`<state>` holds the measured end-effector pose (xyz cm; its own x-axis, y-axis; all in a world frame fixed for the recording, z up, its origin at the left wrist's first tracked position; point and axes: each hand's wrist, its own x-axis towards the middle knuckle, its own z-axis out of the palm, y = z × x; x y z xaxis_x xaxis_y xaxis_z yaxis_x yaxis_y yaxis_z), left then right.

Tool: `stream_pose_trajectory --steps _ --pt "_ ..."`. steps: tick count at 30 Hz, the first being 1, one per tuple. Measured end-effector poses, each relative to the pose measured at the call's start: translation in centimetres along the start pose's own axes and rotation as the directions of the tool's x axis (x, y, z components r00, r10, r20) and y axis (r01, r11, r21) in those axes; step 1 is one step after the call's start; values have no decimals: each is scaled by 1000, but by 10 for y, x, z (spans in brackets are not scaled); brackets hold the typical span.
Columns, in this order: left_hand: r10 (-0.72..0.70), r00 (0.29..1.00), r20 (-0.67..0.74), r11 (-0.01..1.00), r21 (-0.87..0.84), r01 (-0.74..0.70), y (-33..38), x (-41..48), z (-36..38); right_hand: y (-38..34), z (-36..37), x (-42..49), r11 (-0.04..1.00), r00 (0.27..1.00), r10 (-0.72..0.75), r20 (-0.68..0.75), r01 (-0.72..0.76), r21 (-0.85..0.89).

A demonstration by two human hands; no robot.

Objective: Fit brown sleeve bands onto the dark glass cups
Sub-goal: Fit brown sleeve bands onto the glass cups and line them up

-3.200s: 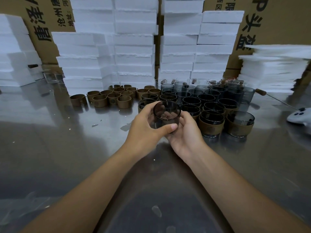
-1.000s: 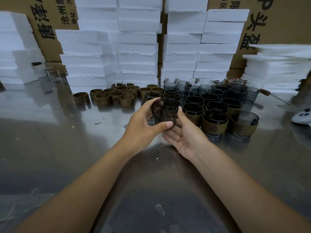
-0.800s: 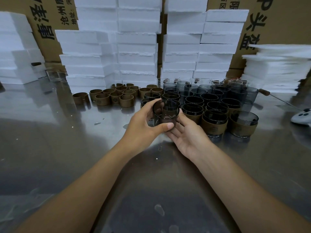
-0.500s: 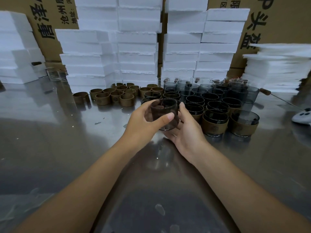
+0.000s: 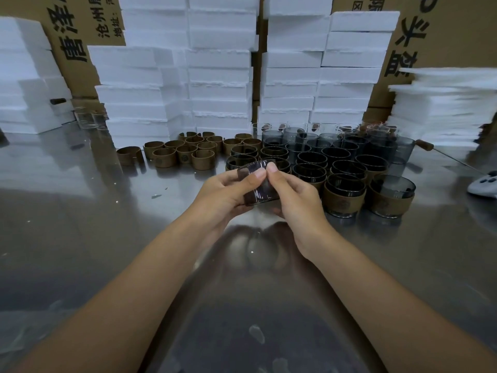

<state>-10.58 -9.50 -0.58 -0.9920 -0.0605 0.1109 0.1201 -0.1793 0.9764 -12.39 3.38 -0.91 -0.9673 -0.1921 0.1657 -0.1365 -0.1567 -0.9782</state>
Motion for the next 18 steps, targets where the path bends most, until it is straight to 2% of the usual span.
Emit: stream_pose_trajectory --steps 4,11,18 --pt "-51 999 8 999 -3 51 3 -2 0 -6 -3 0 995 993 67 95 -74 72" --pt "-78 995 56 996 -39 80 7 -5 0 -8 -12 4 977 977 91 195 -125 170" --pt "-94 988 121 991 -81 104 9 -4 -3 -7 -15 6 952 971 115 211 -168 256"
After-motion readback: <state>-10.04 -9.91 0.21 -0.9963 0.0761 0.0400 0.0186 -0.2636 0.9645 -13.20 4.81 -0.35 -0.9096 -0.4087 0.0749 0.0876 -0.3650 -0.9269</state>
